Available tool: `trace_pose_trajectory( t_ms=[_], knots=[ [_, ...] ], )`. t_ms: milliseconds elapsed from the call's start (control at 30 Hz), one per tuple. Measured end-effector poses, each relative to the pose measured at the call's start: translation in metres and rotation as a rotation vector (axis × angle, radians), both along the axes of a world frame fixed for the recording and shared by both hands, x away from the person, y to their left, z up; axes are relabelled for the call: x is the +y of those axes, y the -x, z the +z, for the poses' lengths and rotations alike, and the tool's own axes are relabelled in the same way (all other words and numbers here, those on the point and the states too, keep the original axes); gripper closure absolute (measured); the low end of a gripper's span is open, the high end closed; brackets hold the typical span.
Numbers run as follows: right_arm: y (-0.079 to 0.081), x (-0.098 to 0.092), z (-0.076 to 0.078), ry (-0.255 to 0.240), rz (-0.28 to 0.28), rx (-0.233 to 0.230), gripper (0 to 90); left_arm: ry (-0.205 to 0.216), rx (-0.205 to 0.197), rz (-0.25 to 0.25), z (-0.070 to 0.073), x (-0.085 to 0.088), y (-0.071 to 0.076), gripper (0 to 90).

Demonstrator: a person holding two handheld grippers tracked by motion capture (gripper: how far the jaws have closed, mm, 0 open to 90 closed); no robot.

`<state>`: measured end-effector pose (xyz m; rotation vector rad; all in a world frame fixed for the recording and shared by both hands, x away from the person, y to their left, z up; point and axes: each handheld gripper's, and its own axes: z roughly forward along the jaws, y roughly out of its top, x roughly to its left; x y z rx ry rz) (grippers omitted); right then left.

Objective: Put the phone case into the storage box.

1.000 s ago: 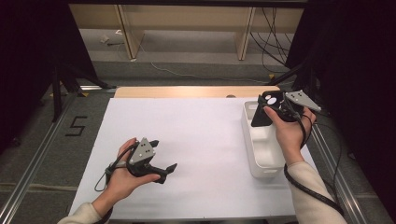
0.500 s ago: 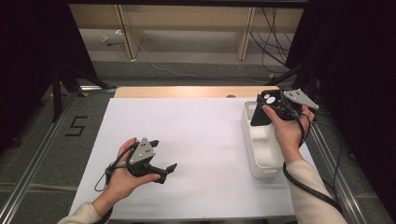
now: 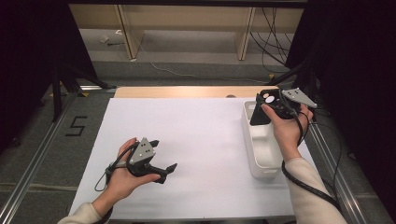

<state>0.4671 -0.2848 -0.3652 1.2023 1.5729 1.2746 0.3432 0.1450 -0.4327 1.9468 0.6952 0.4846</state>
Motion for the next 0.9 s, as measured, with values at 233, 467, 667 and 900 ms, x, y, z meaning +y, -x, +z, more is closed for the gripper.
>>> trace_pose_trajectory(
  t_ms=[233, 467, 667, 900],
  knots=[
    [-0.0027, 0.0003, 0.0005, 0.001, -0.002, -0.001, 15.5, -0.002, 0.0, 0.0, -0.0001, -0.0001, 0.0, 0.0],
    [-0.0046, 0.0016, -0.0002, 0.0, -0.001, 0.008, 15.5, 0.0, 0.0, -0.001, -0.0001, -0.0002, 0.0, 0.0],
    [-0.0071, 0.0031, 0.0012, 0.003, 0.0, 0.007, 15.6, 0.0, 0.001, 0.0, 0.0, 0.0001, -0.0002, 0.0],
    [-0.0093, 0.0055, 0.0037, 0.007, 0.004, 0.005, 15.6, 0.0, -0.002, 0.0, 0.0004, 0.0002, -0.0002, 0.0]
  ],
)
